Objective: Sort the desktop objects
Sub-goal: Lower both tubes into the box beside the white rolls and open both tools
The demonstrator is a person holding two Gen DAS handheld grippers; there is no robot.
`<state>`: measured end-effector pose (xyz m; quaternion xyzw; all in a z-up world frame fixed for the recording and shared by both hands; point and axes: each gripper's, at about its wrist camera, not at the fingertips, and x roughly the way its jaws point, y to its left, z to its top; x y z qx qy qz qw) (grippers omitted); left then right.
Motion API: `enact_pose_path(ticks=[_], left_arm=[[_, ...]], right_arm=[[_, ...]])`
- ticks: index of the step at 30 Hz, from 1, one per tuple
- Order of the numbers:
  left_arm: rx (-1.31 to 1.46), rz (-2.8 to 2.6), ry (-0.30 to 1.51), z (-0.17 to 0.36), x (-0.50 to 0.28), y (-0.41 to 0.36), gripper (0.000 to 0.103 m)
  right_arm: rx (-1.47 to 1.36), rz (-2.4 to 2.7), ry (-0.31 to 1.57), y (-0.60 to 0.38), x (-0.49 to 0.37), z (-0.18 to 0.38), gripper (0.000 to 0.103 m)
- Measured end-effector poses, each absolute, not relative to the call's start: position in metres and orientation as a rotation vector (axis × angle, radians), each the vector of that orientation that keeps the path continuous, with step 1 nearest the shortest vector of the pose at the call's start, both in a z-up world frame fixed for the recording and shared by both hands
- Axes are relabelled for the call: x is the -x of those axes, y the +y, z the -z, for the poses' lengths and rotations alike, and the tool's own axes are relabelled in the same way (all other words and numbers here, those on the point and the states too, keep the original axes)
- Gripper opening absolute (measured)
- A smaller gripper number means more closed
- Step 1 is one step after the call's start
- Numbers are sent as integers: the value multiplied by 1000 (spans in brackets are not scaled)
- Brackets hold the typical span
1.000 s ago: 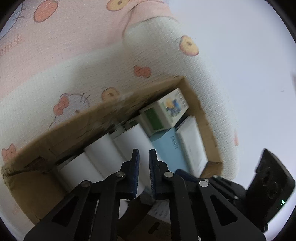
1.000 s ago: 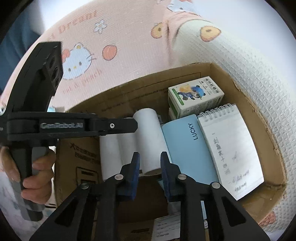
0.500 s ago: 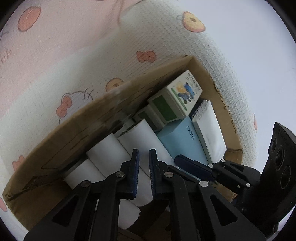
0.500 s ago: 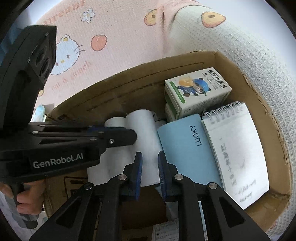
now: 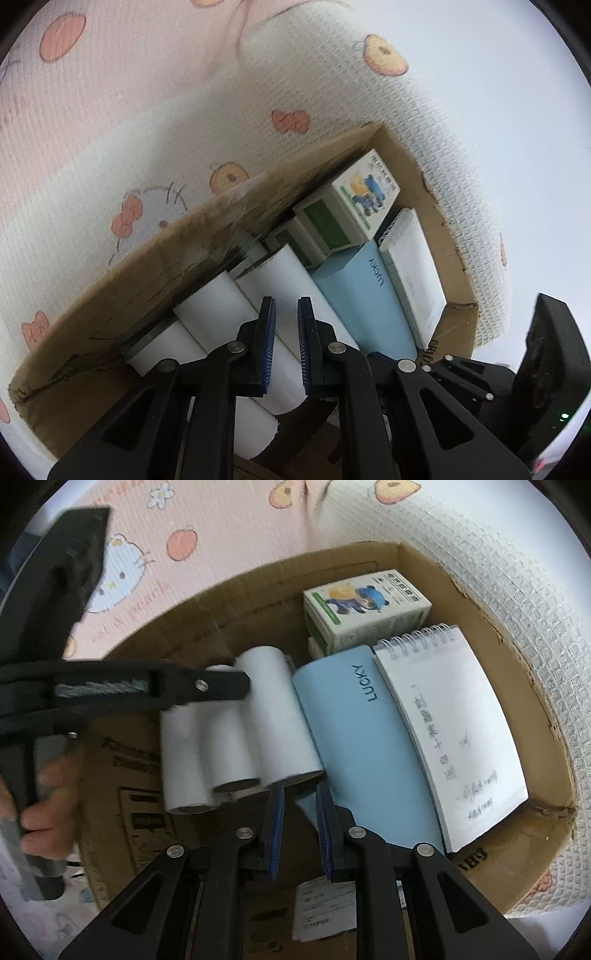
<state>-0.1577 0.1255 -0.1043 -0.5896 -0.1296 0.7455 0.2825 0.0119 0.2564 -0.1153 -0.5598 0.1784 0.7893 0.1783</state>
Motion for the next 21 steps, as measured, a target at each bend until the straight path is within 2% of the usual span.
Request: enact_pose_path(ticks=[13,16,17,18,21], left_arm=[[1599,-1988,-327,109,160,126,13],[1539,-2030,-331,103,155,126,30],[1513,-2045,-337,100,152,127,43],[1485,-2066,-342,95,150,124,51],[1399,-2127,-333,79,143,113,53]], right_arm=[[1605,-2222,421,263,-18,108,15],[1582,-2215,361,255,-29,102,15],[1574,-2216,342,251,-32,98,15],[1566,-2221,329,247,-35,94,15],[1526,-2236,314,236,-43,78,15]])
